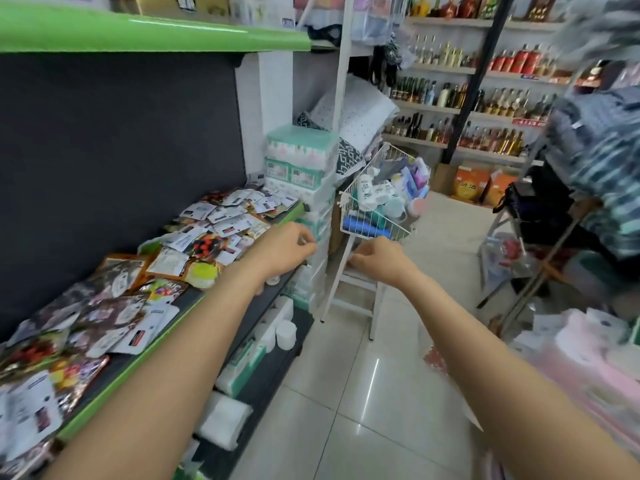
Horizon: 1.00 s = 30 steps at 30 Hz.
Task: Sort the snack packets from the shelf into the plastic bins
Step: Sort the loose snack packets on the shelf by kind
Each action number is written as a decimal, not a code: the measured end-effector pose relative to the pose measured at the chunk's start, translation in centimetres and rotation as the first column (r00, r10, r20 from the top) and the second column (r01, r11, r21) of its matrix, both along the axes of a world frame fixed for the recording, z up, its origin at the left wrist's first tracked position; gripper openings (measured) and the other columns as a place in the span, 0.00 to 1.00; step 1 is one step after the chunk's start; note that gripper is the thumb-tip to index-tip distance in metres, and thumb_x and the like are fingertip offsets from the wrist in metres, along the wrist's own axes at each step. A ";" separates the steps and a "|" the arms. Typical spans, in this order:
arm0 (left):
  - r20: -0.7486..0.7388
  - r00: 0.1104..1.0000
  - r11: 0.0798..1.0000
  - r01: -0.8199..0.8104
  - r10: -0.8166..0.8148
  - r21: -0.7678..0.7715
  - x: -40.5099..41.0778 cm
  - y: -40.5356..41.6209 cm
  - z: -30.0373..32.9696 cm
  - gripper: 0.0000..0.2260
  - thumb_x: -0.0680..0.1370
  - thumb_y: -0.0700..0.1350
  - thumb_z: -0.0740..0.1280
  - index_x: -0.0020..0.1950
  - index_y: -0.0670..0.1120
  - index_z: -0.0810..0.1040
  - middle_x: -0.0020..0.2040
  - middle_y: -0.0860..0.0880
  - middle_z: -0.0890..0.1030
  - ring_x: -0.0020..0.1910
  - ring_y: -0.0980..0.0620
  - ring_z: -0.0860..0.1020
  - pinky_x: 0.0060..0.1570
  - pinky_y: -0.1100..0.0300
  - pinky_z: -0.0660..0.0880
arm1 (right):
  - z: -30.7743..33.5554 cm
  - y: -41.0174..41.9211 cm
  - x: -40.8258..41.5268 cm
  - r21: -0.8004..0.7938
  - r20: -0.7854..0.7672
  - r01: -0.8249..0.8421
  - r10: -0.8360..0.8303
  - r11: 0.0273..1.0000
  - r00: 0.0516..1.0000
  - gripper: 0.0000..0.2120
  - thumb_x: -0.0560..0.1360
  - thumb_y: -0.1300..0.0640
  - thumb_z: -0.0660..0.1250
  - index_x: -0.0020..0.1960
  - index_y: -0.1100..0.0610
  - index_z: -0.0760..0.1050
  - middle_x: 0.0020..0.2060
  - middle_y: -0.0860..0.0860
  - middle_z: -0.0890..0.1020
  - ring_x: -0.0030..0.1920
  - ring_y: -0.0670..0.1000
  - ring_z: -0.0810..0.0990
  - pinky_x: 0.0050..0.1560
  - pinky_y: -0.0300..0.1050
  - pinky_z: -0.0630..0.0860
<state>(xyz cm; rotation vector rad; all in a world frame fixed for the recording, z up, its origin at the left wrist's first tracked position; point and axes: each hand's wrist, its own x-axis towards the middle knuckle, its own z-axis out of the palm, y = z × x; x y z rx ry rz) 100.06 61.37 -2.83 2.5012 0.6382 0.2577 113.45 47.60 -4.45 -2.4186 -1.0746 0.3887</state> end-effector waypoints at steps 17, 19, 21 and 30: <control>0.021 0.997 0.997 -0.077 0.078 -0.016 25.2 18.9 -3.0 0.06 0.77 0.47 0.65 0.50 0.47 0.80 0.50 0.46 0.81 0.43 0.52 0.75 0.42 0.61 0.68 | -0.8 18.6 25.4 -0.027 0.003 -0.119 0.119 0.993 0.993 0.14 0.78 0.53 0.63 0.52 0.64 0.79 0.43 0.57 0.81 0.42 0.54 0.77 0.38 0.45 0.71; 0.006 0.992 0.992 -0.124 0.124 -0.026 27.3 22.0 -2.8 0.08 0.78 0.47 0.65 0.52 0.46 0.80 0.51 0.46 0.81 0.44 0.52 0.76 0.41 0.60 0.70 | -0.3 22.4 28.1 -0.029 0.002 -0.156 0.156 0.987 0.988 0.15 0.78 0.52 0.63 0.55 0.64 0.78 0.39 0.56 0.80 0.40 0.54 0.77 0.37 0.44 0.70; 0.010 0.986 0.985 -0.168 0.168 -0.039 28.9 24.9 -2.8 0.07 0.78 0.47 0.64 0.52 0.47 0.79 0.52 0.46 0.81 0.42 0.51 0.77 0.42 0.58 0.73 | -0.1 26.3 30.1 -0.011 -0.004 -0.206 0.206 0.978 0.979 0.15 0.78 0.52 0.63 0.57 0.61 0.78 0.44 0.55 0.80 0.47 0.55 0.79 0.43 0.40 0.68; 0.040 0.878 0.875 -0.469 0.477 -0.122 29.2 34.8 -3.4 0.08 0.78 0.45 0.63 0.53 0.46 0.81 0.49 0.50 0.82 0.44 0.55 0.78 0.43 0.61 0.73 | -0.6 41.7 34.4 0.043 -0.034 -0.467 0.468 0.883 0.883 0.13 0.78 0.53 0.63 0.57 0.59 0.79 0.59 0.56 0.79 0.57 0.56 0.78 0.51 0.40 0.70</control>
